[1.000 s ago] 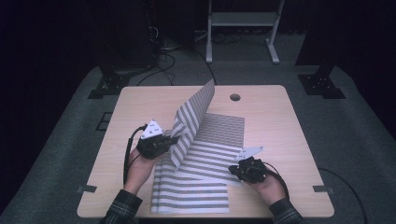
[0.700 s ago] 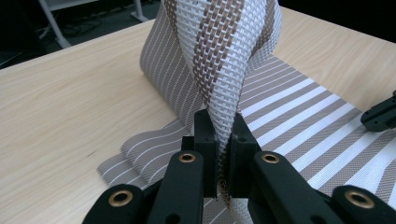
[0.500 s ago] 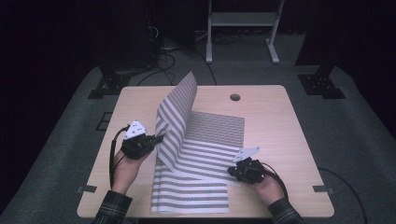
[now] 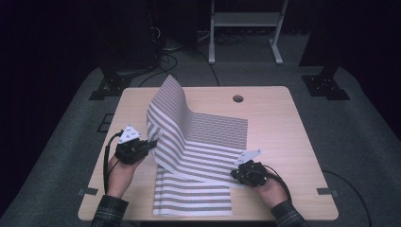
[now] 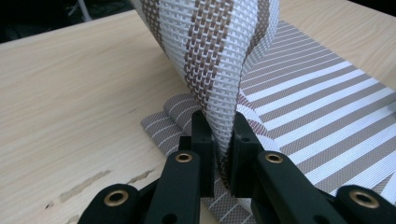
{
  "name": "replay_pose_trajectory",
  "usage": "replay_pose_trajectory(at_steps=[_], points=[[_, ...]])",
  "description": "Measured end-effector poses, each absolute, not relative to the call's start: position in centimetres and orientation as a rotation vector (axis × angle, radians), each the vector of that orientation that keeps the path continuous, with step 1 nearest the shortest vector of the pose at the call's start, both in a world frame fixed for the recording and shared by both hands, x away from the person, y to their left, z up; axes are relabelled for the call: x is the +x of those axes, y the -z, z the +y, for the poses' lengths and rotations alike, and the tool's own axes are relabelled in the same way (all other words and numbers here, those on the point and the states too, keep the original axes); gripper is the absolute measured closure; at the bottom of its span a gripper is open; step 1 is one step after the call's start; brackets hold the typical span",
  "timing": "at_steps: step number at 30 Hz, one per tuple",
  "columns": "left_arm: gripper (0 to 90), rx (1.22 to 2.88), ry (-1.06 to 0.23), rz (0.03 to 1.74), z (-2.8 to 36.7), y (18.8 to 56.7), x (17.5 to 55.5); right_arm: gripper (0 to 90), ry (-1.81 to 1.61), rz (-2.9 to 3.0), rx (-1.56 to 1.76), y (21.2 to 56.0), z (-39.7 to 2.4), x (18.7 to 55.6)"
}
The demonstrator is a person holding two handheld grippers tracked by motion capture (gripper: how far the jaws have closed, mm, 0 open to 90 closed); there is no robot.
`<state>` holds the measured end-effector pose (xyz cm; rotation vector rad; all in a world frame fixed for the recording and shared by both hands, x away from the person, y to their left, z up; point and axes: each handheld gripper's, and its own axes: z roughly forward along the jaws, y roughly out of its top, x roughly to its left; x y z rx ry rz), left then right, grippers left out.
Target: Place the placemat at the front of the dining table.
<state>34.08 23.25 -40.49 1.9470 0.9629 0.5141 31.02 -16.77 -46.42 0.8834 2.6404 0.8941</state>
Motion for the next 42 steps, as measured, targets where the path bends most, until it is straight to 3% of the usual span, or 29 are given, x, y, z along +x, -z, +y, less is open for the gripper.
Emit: replay_pose_trajectory(at_steps=[20, 26, 36, 42], points=[[72.7, 2.0, -0.444, 1.118, 25.8, 43.4, 34.1, 85.8, -0.89, 2.638, 0.881, 46.4, -16.7, 31.0], [59.5, 2.012, -0.447, 1.136, 26.5, 43.9, 33.6, 85.8, -0.891, 2.639, 0.881, 46.4, -16.7, 31.0], [21.4, 2.009, -0.464, 1.204, 28.6, 44.0, 32.7, 85.7, -0.891, 2.638, 0.877, 46.4, -16.7, 31.0], [12.5, 1.97, -0.508, 1.233, 30.2, 43.5, 31.8, 85.7, -0.89, 2.637, 0.872, 46.5, -16.7, 31.1]])
